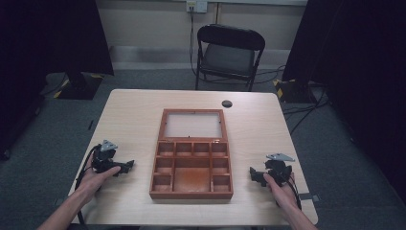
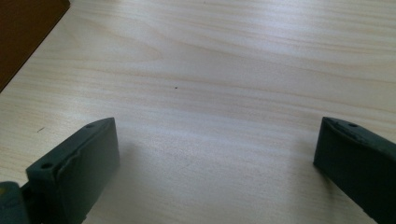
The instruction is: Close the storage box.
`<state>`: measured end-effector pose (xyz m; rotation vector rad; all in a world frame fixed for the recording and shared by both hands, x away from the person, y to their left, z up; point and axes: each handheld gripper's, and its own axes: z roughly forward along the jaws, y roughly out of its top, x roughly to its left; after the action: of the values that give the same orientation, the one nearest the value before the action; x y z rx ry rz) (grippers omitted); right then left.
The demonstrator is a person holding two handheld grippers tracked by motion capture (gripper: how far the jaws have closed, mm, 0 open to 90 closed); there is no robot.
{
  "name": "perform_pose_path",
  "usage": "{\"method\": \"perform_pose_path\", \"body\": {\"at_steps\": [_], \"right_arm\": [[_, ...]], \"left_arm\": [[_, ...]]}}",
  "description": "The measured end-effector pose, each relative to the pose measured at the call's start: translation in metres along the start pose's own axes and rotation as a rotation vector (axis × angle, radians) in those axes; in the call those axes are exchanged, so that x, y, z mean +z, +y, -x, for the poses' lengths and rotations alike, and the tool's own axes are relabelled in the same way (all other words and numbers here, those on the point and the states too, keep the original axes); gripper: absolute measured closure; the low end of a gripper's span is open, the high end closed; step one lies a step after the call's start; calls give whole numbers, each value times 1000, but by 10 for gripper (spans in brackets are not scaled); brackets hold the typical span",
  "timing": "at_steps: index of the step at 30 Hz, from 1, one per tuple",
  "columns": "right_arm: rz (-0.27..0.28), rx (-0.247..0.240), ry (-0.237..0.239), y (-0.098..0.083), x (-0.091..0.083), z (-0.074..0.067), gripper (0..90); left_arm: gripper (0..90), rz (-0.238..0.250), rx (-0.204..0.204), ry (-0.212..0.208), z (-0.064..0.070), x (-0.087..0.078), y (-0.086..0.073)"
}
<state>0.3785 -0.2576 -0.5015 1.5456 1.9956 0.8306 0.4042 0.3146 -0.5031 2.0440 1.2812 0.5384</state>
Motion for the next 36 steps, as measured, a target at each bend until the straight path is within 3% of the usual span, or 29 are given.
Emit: {"method": "perform_pose_path", "body": {"at_steps": [2, 3, 6, 8, 10, 12, 14, 15, 16, 20, 23, 25, 26, 29, 31, 34, 36], "right_arm": [[-5, 2, 3, 0, 0, 0, 0], [-34, 14, -10, 5, 1, 3, 0], [-28, 28, -23, 7, 3, 7, 30], [-20, 28, -26, 8, 3, 8, 72], [0, 32, -27, 10, 1, 9, 196], [16, 33, -3, 11, -1, 9, 117], [42, 39, 13, 14, -5, 8, 176], [52, 48, 24, 16, -6, 8, 161], [77, 74, 43, 18, -10, 9, 190], [112, 84, 45, 23, -16, 12, 182], [130, 58, 42, 29, -19, 11, 182], [132, 31, 73, 31, -18, 8, 219], [119, 11, 90, 32, -16, 5, 231], [103, -32, 144, 35, -15, -3, 227], [103, -57, 151, 40, -16, -7, 228], [97, -52, 184, 52, -12, -10, 234], [85, -55, 210, 59, -8, -13, 236]], "left_arm": [[15, 9, -17, 8, 1, 0, 0], [74, 12, -17, 21, 0, -1, 0], [174, 17, -28, 18, 0, -2, 2], [178, 10, -39, 17, -1, -4, 5], [170, 22, -27, 15, -2, -6, 7], [177, 33, -38, 0, -1, -8, 9], [178, 33, -24, 0, 0, -10, 13], [183, 37, -23, 3, 1, -11, 14], [194, 52, -1, 26, 2, -15, 19], [195, 76, -3, 15, 4, -19, 28], [200, 98, 11, 26, 6, -22, 36], [204, 80, -5, 30, 8, -20, 43], [205, 74, 10, 29, 8, -19, 46], [222, 86, 11, 8, 14, -14, 51], [235, 59, 12, -31, 19, -10, 56], [235, 58, 40, -51, 29, -6, 65], [235, 86, 39, -59, 35, -4, 70]]}}
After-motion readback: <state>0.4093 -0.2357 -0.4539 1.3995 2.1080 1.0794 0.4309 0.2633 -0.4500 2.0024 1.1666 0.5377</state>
